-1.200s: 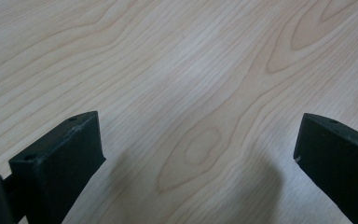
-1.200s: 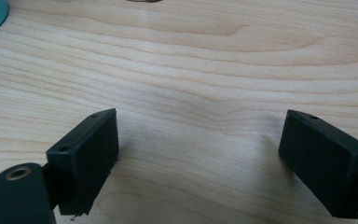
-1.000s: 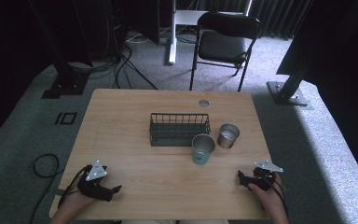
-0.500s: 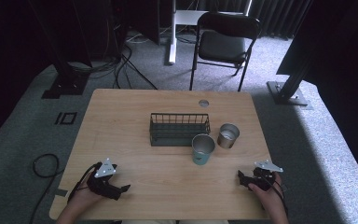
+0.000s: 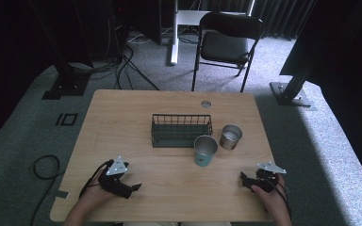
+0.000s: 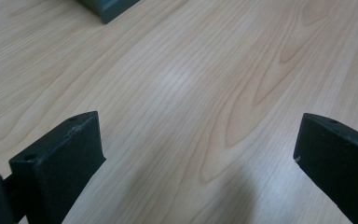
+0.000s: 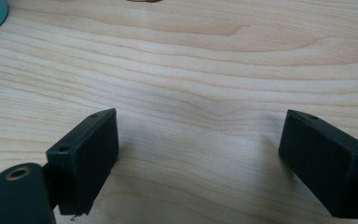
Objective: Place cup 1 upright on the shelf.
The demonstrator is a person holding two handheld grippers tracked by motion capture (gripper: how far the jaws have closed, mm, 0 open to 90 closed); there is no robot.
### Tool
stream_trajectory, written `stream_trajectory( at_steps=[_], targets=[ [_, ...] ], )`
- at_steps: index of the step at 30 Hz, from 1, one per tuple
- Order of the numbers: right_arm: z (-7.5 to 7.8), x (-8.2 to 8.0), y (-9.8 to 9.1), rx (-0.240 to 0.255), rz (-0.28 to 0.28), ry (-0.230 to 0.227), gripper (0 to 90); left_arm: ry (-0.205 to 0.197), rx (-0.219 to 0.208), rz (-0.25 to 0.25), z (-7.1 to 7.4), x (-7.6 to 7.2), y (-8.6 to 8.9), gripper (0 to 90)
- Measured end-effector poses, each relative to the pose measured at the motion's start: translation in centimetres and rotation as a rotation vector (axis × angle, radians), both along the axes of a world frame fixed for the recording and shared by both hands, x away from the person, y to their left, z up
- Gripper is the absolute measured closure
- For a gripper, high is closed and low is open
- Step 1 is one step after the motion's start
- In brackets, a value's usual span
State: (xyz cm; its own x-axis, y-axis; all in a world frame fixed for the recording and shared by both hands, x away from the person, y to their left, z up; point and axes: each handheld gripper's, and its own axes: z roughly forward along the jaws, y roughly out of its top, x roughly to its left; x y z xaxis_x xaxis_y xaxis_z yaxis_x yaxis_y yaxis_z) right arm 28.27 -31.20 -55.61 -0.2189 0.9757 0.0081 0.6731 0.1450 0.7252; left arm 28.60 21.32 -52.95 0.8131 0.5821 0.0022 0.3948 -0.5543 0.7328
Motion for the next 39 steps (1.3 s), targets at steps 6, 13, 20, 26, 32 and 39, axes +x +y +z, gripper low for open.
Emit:
stream_trajectory(
  at_steps=[6, 13, 20, 26, 32, 39],
  targets=[
    [0.0, 0.0, 0.0, 0.0, 0.0, 0.0, 11.5, 0.003, -0.005, -0.033, 0.2, 0.3, -1.2, 1.8],
    [0.0, 0.0, 0.0, 0.0, -0.001, 0.001, 11.5, 0.005, -0.007, -0.075, 0.4, 0.6, -2.9, 1.8],
    [0.0, 0.0, 0.0, 0.0, -0.001, 0.001, 11.5, 0.005, -0.013, -0.114, 0.6, 0.9, -4.5, 1.8],
    [0.0, 0.0, 0.0, 0.001, -0.002, 0.002, 11.5, 0.008, -0.025, -0.14, 0.8, 1.1, -5.6, 1.8],
    [0.0, 0.0, 0.0, 0.001, -0.001, 0.002, 11.5, 0.008, -0.036, -0.16, 0.9, 1.6, -6.8, 1.8],
    [0.0, 0.0, 0.0, 0.001, -0.002, 0.002, 11.5, 0.011, -0.05, -0.173, 0.7, 2.3, -8.0, 1.8]
  ],
)
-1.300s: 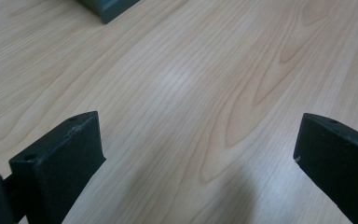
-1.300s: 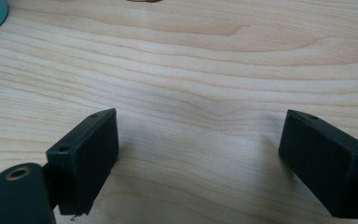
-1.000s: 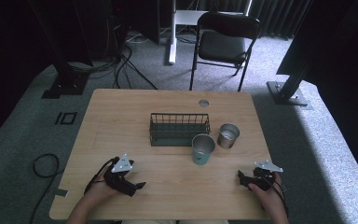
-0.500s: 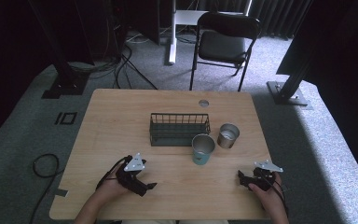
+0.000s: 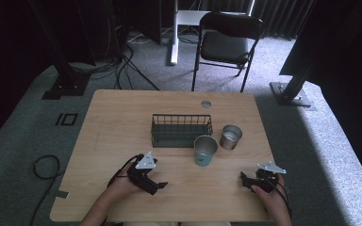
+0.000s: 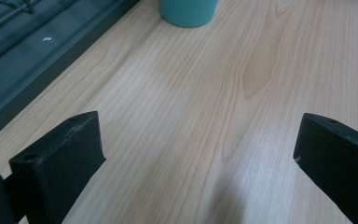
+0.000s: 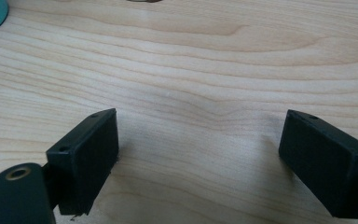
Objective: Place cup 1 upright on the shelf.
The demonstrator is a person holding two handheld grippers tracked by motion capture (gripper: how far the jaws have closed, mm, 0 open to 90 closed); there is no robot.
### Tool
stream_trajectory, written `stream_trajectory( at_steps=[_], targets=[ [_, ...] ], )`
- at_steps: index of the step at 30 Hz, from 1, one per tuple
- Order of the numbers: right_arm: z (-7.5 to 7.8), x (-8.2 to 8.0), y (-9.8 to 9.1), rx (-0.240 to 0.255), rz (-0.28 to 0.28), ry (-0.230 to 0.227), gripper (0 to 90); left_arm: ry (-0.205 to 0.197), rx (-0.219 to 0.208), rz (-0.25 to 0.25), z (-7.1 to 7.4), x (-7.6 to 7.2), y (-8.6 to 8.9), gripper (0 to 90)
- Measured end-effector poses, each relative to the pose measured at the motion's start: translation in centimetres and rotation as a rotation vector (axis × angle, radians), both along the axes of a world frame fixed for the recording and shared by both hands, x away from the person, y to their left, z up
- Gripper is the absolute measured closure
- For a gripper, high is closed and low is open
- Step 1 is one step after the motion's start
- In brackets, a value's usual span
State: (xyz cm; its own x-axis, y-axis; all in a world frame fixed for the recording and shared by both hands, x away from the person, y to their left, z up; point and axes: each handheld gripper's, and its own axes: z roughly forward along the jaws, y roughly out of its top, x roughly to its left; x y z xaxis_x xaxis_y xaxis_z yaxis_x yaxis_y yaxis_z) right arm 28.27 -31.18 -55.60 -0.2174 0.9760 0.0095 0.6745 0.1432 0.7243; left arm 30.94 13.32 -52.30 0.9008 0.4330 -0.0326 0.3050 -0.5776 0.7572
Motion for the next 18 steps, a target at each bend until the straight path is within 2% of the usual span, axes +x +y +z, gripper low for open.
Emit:
stream_trajectory(
  at_steps=[10, 16, 18],
  targets=[
    [0.0, 0.0, 0.0, 0.0, 0.0, 0.0, 11.5, 0.0, -0.016, -0.027, 0.3, 1.1, -1.9, 1.9],
    [0.0, 0.0, 0.0, 0.0, 0.0, 0.0, 11.5, -0.007, -0.052, -0.042, 0.9, 1.4, -2.9, 1.9],
    [0.0, 0.0, 0.0, 0.0, 0.0, 0.0, 11.5, -0.015, -0.051, -0.047, 1.0, 1.5, -3.3, 1.9]
  ],
)
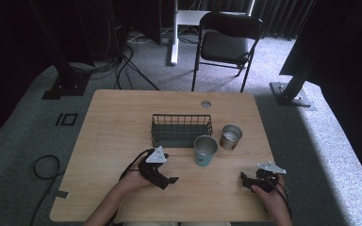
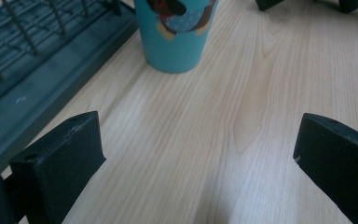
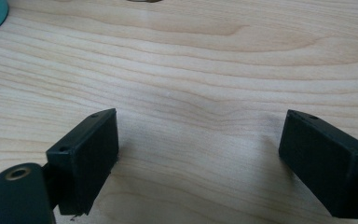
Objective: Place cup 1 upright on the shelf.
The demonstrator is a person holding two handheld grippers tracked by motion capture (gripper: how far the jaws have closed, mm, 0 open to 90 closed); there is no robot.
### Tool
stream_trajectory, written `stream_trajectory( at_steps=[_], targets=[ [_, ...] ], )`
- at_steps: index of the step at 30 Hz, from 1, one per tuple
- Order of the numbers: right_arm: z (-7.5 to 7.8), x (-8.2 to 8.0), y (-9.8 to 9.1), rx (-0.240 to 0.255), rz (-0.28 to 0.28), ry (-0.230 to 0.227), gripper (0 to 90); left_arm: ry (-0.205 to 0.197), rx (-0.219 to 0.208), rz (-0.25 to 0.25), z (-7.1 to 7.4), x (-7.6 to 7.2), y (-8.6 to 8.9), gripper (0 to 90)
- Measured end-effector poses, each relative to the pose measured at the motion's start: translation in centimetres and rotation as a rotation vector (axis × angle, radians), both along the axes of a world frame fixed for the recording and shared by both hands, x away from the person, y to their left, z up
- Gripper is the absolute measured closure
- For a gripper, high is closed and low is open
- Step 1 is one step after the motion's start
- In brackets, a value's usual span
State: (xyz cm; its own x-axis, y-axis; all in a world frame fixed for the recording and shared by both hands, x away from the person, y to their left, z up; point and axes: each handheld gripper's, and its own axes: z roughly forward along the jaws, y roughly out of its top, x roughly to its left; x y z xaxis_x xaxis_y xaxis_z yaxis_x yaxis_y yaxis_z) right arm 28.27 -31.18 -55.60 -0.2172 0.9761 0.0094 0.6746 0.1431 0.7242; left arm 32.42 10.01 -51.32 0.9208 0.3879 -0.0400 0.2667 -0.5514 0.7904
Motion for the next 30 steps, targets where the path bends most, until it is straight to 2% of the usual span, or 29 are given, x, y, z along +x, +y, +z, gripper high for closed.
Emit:
stream_trajectory(
  at_steps=[4, 17, 23, 30],
  targets=[
    [0.0, 0.0, 0.0, 0.0, 0.0, 0.0, 11.5, -0.005, 0.014, -0.018, -0.2, 0.0, -1.1, 1.9],
    [0.0, 0.0, 0.0, 0.0, 0.0, 0.0, 11.5, -0.007, 0.002, -0.052, -0.2, 0.8, -4.2, 1.9],
    [0.0, 0.0, 0.0, 0.0, 0.0, 0.0, 11.5, -0.011, -0.022, -0.044, 0.1, 1.6, -5.1, 1.9],
    [0.0, 0.0, 0.0, 0.0, 0.0, 0.0, 11.5, -0.042, -0.048, -0.013, 0.4, 2.3, -5.9, 1.9]
  ],
)
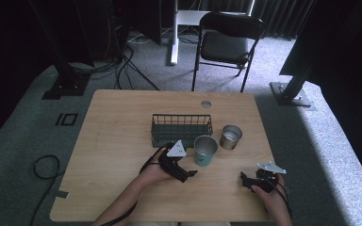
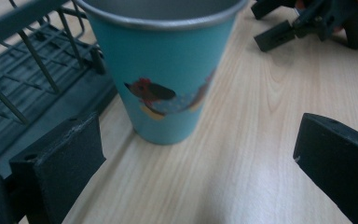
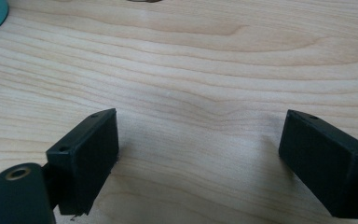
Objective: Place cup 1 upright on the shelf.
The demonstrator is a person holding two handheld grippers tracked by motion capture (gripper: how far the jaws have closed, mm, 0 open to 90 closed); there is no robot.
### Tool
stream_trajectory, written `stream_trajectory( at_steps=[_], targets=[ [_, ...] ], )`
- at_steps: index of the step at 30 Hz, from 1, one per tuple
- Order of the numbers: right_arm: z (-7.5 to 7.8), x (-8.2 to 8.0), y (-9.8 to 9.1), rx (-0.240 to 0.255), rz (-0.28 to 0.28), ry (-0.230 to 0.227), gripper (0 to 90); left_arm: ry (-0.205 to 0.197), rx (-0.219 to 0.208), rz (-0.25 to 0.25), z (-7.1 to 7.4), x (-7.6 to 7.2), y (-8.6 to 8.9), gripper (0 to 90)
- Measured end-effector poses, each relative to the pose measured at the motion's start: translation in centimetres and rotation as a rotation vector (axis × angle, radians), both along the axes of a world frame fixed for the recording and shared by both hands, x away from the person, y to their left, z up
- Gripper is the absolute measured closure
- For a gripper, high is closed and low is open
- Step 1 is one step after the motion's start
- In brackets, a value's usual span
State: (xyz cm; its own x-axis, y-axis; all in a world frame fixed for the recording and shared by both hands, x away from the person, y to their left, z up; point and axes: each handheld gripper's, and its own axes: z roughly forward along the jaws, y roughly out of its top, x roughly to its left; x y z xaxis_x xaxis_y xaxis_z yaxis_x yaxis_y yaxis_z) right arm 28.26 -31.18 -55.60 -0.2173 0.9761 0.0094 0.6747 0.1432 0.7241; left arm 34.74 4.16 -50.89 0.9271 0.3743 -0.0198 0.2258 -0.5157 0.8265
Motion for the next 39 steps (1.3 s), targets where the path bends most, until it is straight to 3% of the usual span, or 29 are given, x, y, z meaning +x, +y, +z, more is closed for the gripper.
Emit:
stream_trajectory(
  at_steps=[9, 19, 31, 36, 39],
  targets=[
    [0.0, 0.0, 0.0, 0.0, 0.0, -0.001, 11.5, -0.03, -0.043, 0.046, 0.2, 1.0, -1.1, 1.9],
    [0.0, 0.0, 0.0, 0.0, 0.0, -0.001, 11.5, -0.039, -0.089, 0.062, 0.4, 1.7, -2.1, 1.8],
    [0.0, 0.0, 0.0, 0.001, 0.0, -0.001, 11.5, -0.047, -0.059, 0.079, 0.2, 2.2, -3.6, 1.7],
    [0.0, 0.0, 0.0, 0.001, 0.0, -0.001, 11.5, -0.07, -0.063, 0.092, 0.2, 2.2, -4.1, 1.7],
    [0.0, 0.0, 0.0, 0.001, 0.0, -0.001, 11.5, -0.069, -0.087, 0.098, 0.4, 2.6, -4.3, 1.7]
  ],
)
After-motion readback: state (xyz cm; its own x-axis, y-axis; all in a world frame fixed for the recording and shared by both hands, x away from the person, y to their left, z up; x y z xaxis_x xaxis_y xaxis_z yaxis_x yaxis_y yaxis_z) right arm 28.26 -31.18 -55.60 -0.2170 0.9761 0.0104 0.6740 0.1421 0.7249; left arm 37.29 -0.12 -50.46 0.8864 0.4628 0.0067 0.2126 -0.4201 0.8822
